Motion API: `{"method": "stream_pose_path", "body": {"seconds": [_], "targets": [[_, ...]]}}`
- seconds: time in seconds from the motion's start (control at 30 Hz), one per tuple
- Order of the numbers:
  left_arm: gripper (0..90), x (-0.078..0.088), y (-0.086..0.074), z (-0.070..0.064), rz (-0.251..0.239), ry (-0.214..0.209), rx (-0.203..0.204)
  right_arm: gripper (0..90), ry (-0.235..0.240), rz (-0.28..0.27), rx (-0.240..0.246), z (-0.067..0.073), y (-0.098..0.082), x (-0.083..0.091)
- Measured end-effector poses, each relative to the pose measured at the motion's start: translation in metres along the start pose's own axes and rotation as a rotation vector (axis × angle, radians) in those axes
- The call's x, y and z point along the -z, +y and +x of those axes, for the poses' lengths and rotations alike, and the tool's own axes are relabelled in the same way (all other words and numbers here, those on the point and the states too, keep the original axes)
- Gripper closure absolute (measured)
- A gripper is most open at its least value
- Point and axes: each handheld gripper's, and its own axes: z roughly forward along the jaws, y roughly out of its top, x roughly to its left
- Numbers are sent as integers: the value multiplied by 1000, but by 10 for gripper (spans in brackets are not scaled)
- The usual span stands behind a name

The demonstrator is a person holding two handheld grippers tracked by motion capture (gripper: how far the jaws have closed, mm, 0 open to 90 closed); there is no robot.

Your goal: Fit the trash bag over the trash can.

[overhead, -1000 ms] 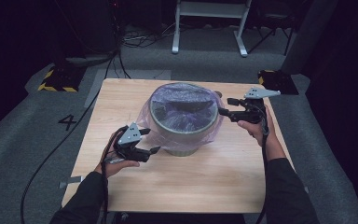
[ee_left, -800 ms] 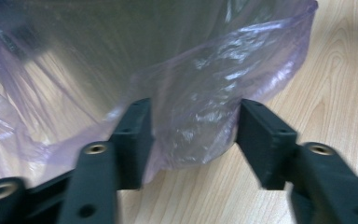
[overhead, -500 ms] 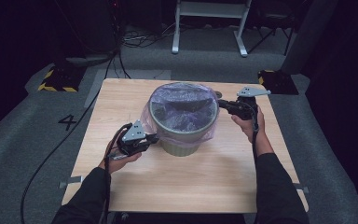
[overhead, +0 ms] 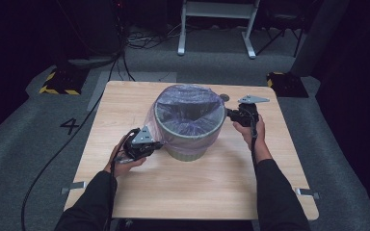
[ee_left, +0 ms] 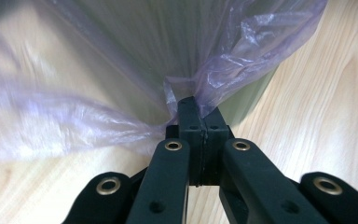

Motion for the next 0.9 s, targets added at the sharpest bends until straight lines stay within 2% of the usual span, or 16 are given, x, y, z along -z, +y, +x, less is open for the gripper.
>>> {"method": "stream_pose_path", "body": {"seconds": [0.1,0.27,0.5,0.57,0.63,0.67,0.7,0.8,0.9], "targets": [[898,-6,-6,0,26,-4,8,900,-3,47,-16,-2,-11,-8],[898,-12,-11,0,60,-9,10,900,14,92,-48,-6,-25,-17],[888,-12,-18,-1,72,-5,19,900,37,153,-64,-4,-39,-27],[767,-10,-20,-2,69,5,29,900,39,166,-68,-3,-43,-28],[581,-7,-21,-3,75,34,38,900,41,175,-75,-4,-45,-28],[518,-5,-22,-4,71,37,37,900,41,178,-73,-4,-47,-28],[486,-1,-23,-5,59,32,47,900,42,180,-74,-5,-48,-27],[271,8,-26,-4,41,34,104,900,22,192,-70,-7,-52,-27],[183,20,-33,-4,-17,34,147,894,25,168,-92,-10,-52,-22]]}}
